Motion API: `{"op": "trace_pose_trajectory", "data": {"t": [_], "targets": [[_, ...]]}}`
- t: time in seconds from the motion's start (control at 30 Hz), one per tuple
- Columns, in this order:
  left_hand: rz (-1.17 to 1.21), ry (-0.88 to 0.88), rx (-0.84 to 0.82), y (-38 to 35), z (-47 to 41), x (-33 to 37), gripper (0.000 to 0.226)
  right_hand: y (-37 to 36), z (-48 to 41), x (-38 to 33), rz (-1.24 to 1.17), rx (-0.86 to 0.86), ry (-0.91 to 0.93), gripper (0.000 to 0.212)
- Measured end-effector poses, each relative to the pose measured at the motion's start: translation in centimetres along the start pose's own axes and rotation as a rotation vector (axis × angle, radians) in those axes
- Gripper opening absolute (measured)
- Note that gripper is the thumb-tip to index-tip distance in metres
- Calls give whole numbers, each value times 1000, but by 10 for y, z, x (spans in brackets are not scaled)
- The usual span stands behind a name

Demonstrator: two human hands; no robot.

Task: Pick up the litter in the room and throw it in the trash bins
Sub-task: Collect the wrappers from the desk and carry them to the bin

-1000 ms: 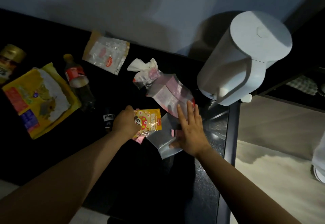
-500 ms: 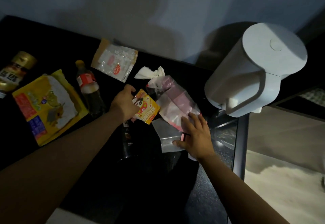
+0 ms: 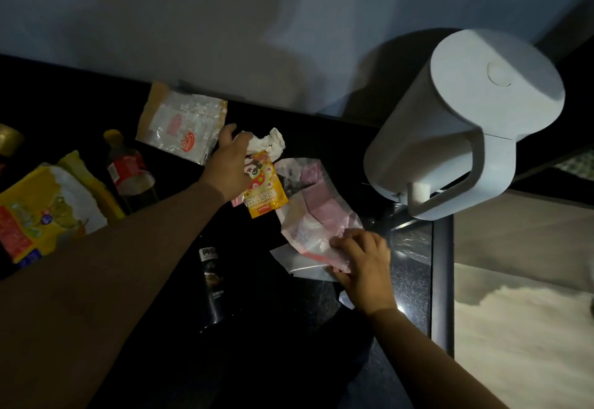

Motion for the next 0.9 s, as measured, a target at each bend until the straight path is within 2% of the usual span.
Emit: {"op": "trace_pose_trajectory", "data": {"t": [0.07, 0.17, 0.27, 0.37, 0.43, 0.5, 0.63, 0.73, 0.9], "targets": [[-54, -6, -76, -4, -9, -5, 94, 0, -3, 0, -1, -9, -6, 48], [-79, 43, -191, -9, -20, -12, 98, 1, -9, -1, 10, -22, 7, 49], [-76, 32, -198, -11, -18, -10, 64, 3, -15, -3, 67, -59, 24, 45], [-6, 70, -132, -12, 0, -10, 31, 3, -16, -8, 126, -149, 15, 35], [89, 123, -102, -9, 13, -10, 22, 5, -15, -11, 74, -231, -33, 28], [203, 180, -66, -3, 27, -10, 20, 13, -10, -12, -86, -244, -151, 24], [344, 213, 12, 22, 54, -5, 14, 43, 10, -24, -394, -168, -372, 9], [400, 228, 51, 45, 81, 5, 15, 69, 28, -42, -443, -76, -427, 16], [563, 209, 42, 73, 139, 29, 11, 104, 66, -82, -491, 136, -527, 8]]}}
Point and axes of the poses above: each hand's wrist, its own z-axis away from the middle knuckle, its own y-axis out of the back of the hand, x = y × z, the point moved 5 cm from there along -z, towards the middle knuckle, and after that the axes turned 8 degrees about z, right-handed, at the moved point
